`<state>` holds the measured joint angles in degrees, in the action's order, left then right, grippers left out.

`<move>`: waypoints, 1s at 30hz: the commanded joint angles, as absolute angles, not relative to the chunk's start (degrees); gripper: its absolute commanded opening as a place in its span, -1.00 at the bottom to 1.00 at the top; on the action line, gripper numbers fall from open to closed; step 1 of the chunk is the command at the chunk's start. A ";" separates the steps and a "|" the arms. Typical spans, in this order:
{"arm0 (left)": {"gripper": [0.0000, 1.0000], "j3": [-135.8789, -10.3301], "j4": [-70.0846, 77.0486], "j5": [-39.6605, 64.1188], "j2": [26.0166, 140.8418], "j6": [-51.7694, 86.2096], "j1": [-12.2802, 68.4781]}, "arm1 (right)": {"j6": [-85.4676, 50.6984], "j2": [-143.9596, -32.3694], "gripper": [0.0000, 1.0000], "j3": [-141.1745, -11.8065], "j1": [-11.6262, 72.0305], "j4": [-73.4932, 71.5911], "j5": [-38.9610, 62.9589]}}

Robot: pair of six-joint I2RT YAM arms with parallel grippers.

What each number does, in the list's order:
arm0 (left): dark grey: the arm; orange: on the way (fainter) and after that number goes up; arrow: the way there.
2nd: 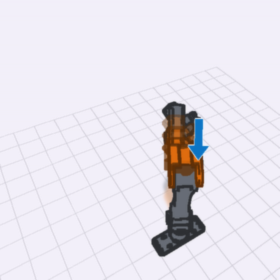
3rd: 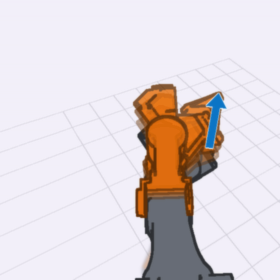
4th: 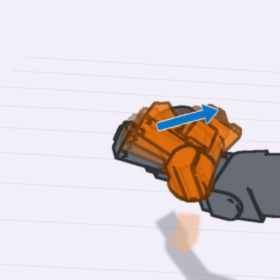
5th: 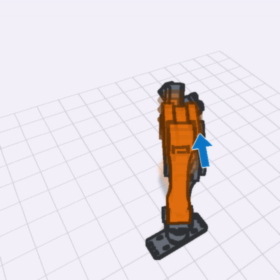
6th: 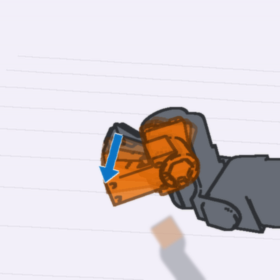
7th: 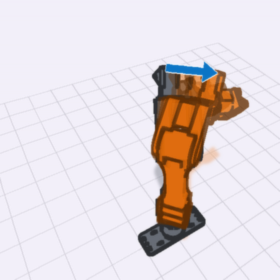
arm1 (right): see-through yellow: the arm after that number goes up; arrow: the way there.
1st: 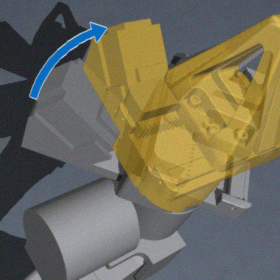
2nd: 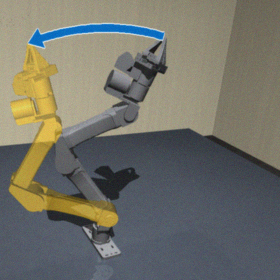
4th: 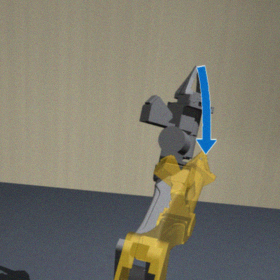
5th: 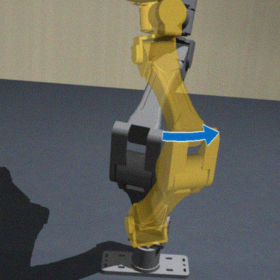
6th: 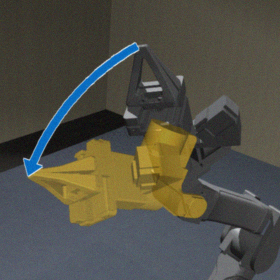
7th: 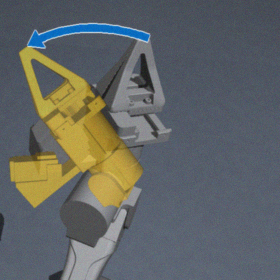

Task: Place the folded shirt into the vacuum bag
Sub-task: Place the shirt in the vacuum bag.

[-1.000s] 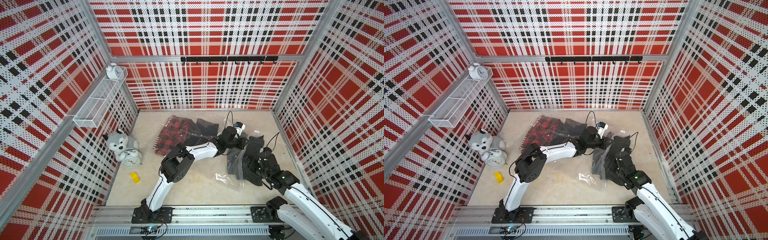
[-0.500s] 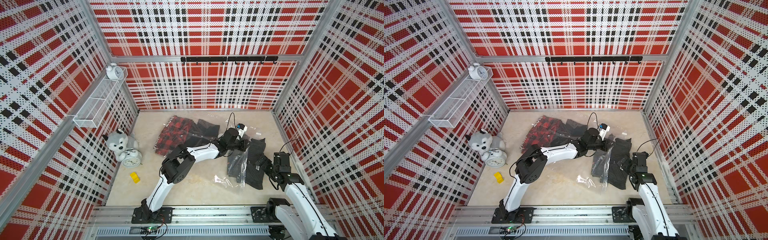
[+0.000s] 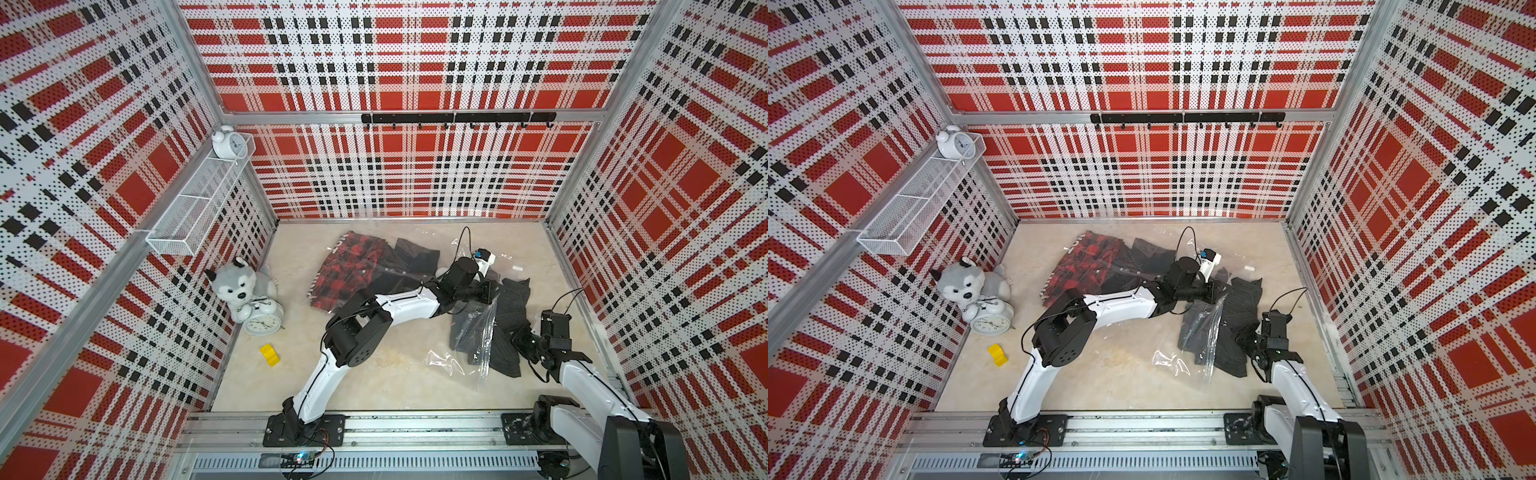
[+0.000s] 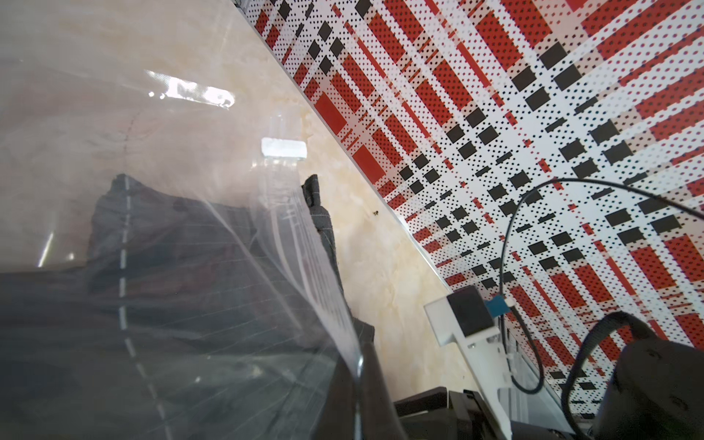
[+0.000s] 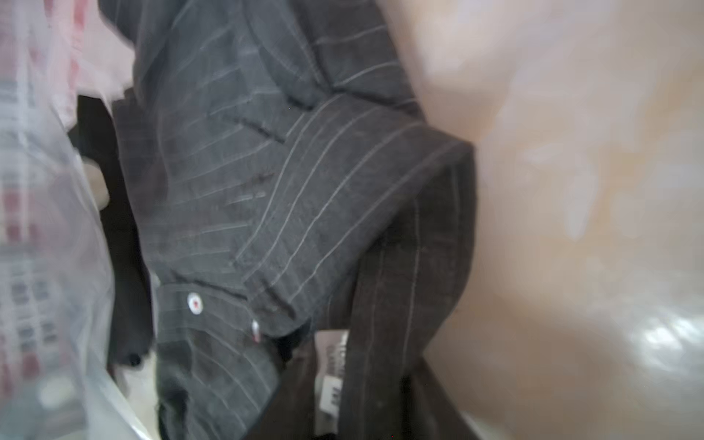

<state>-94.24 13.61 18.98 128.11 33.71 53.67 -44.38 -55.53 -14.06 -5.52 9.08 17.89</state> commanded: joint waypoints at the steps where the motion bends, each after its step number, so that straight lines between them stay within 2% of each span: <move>1: -1.00 -96.01 14.32 19.25 128.16 33.92 55.04 | -44.50 -53.01 -0.58 -15.34 -5.66 5.51 24.74; 3: -1.00 -96.08 14.34 19.25 127.94 33.93 55.19 | -45.48 -52.47 -0.70 -16.32 -5.67 4.81 26.83; 10: -1.00 -97.11 14.18 19.21 128.06 34.19 55.93 | -49.97 -56.49 -0.74 -15.37 -3.38 -1.97 29.82; 17: -1.00 -98.11 13.63 18.99 128.41 34.10 56.06 | -54.50 -61.87 -0.75 -13.94 6.46 -9.29 25.24; 24: -1.00 -98.53 13.01 18.37 128.21 33.75 55.99 | -57.04 -63.72 -0.75 -12.54 12.37 -12.62 22.60; 26: -1.00 -98.55 12.94 18.28 128.23 33.77 55.95 | -56.40 -63.68 -0.66 -12.30 12.48 -11.91 22.46; 30: -1.00 -97.71 12.83 18.12 127.80 33.66 55.95 | -53.18 -59.50 0.06 -13.87 11.54 -2.97 18.34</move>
<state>-96.16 11.46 17.69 128.11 34.24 54.87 -55.07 -62.39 -13.13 11.73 -7.68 21.47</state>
